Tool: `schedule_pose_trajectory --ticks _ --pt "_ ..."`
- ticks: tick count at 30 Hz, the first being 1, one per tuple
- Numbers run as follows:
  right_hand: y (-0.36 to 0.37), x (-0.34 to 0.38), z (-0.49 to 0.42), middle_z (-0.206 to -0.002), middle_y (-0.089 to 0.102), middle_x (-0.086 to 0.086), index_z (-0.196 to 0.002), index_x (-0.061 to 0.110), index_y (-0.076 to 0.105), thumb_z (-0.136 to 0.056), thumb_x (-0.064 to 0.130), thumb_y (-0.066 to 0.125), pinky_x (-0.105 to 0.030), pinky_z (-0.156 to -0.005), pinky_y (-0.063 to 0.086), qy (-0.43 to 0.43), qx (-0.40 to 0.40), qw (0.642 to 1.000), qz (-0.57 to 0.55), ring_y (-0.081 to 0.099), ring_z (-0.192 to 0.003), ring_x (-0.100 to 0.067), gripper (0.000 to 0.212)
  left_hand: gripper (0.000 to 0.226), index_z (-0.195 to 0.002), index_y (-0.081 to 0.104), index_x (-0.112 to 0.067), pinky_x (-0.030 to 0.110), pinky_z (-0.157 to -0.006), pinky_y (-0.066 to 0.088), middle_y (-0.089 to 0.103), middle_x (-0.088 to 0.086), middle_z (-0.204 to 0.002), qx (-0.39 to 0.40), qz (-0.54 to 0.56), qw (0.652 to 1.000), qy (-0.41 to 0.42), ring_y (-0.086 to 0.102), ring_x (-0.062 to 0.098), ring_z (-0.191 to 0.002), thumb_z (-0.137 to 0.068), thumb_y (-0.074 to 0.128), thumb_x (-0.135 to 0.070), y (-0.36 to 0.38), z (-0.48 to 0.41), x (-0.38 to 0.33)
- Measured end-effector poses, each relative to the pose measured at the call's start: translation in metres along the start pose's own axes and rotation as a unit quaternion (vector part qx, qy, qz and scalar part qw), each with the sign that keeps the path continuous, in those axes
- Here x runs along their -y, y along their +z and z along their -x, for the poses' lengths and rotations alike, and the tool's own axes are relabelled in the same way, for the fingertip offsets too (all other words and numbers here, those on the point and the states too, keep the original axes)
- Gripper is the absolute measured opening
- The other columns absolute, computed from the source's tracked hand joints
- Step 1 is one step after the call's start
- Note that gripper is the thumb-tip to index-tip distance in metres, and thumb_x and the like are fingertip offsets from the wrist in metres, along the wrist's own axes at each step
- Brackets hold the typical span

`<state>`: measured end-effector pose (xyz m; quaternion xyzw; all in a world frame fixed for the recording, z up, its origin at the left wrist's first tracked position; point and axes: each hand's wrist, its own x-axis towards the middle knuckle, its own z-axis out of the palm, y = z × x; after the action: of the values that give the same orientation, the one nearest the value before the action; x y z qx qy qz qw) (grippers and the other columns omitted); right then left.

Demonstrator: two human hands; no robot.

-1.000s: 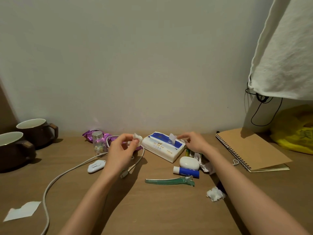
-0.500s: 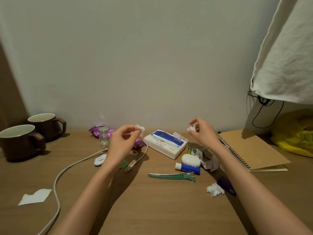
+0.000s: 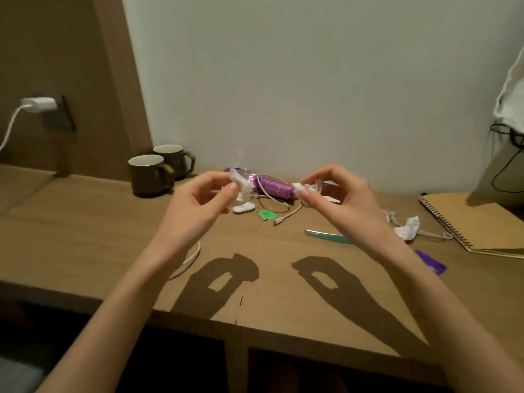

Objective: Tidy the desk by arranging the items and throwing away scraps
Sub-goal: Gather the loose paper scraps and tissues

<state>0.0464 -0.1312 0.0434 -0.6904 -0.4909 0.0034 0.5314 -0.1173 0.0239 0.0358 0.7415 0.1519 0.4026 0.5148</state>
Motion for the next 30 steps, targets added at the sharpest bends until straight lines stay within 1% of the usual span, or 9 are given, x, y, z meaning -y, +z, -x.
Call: schedule_pose_trajectory --ticks 4,7,10,12,16,20,24,27,30 --pt "0.043 0.029 0.042 -0.097 0.067 -0.002 -0.101 0.015 0.064 -0.085 0.019 0.069 -0.03 -0.08 0.059 0.008 0.081 0.992 -0.092 0.07 -0.087 -0.013 0.017 0.013 -0.094 0.069 -0.029 0.019 -0.07 0.054 0.071 -0.015 -0.087 -0.015 -0.035 0.999 -0.029 0.064 0.0 -0.079 -0.088 0.06 -0.021 -0.04 0.057 -0.001" --pt "0.075 0.04 0.072 -0.1 0.067 -0.011 -0.1 0.01 0.064 -0.086 0.01 0.067 -0.031 -0.077 0.059 0.026 0.149 0.972 -0.177 0.071 -0.087 -0.02 0.014 0.013 -0.095 0.069 -0.024 0.013 -0.065 0.051 0.071 -0.013 -0.087 -0.025 -0.052 0.997 -0.05 0.063 -0.001 -0.076 -0.087 0.059 -0.02 -0.069 0.098 0.005" --pt "0.106 0.042 0.101 -0.102 0.066 -0.013 -0.101 0.006 0.064 -0.086 0.006 0.066 -0.029 -0.076 0.059 0.048 0.212 0.954 -0.208 0.07 -0.088 -0.023 0.015 0.011 -0.09 0.069 -0.019 0.01 -0.06 0.047 0.068 -0.013 -0.073 -0.028 -0.067 0.994 -0.084 0.059 -0.003 -0.064 -0.088 0.059 -0.016 -0.098 0.134 0.02" --pt "0.127 0.041 0.119 -0.101 0.066 -0.011 -0.103 0.005 0.064 -0.087 0.005 0.066 -0.028 -0.077 0.058 0.051 0.259 0.942 -0.206 0.069 -0.088 -0.022 0.016 0.012 -0.086 0.07 -0.019 0.01 -0.059 0.045 0.065 -0.013 -0.066 -0.002 -0.064 0.991 -0.121 0.056 -0.001 -0.06 -0.088 0.058 -0.016 -0.116 0.156 0.035" --pt "0.171 0.028 0.15 -0.099 0.067 -0.003 -0.104 0.012 0.066 -0.089 0.011 0.066 -0.03 -0.083 0.055 0.052 0.322 0.931 -0.165 0.067 -0.087 -0.015 0.015 0.017 -0.081 0.072 -0.024 0.017 -0.058 0.047 0.066 -0.008 -0.073 0.075 -0.07 0.975 -0.197 0.058 0.004 -0.064 -0.088 0.059 -0.017 -0.148 0.192 0.079" --pt "0.227 -0.013 0.171 -0.104 0.066 0.009 -0.105 0.022 0.065 -0.089 0.022 0.065 -0.029 -0.085 0.054 0.072 0.374 0.92 -0.094 0.063 -0.096 -0.008 0.015 0.01 -0.088 0.07 -0.015 0.016 -0.058 0.051 0.066 -0.004 -0.077 0.011 -0.072 0.948 -0.31 0.061 0.007 -0.073 -0.089 0.061 -0.017 -0.165 0.214 0.158" --pt "0.283 -0.065 0.187 -0.1 0.065 0.01 -0.103 0.024 0.065 -0.087 0.024 0.066 -0.029 -0.08 0.054 0.143 0.392 0.907 -0.05 0.062 -0.086 -0.006 0.016 0.009 -0.084 0.065 -0.01 0.017 -0.058 0.055 0.056 0.007 -0.078 0.002 -0.066 0.908 -0.414 0.058 0.012 -0.072 -0.09 0.059 -0.01 -0.17 0.233 0.244" --pt "0.321 -0.098 0.197 -0.101 0.065 0.001 -0.101 0.022 0.064 -0.087 0.023 0.066 -0.034 -0.08 0.054 0.207 0.401 0.892 -0.017 0.063 -0.083 -0.011 0.015 0.013 -0.077 0.063 -0.012 0.02 -0.058 0.056 0.055 0.005 -0.077 -0.013 -0.07 0.878 -0.474 0.057 0.012 -0.072 -0.09 0.059 -0.01 -0.169 0.243 0.292" --pt "0.353 -0.123 0.208 -0.105 0.065 -0.005 -0.105 0.023 0.062 -0.086 0.022 0.066 -0.037 -0.085 0.055 0.281 0.407 0.869 -0.008 0.065 -0.089 -0.018 0.019 0.017 -0.074 0.063 -0.016 0.031 -0.067 0.055 0.06 0.006 -0.076 -0.021 -0.11 0.849 -0.516 0.059 0.017 -0.07 -0.09 0.059 -0.013 -0.169 0.254 0.326"
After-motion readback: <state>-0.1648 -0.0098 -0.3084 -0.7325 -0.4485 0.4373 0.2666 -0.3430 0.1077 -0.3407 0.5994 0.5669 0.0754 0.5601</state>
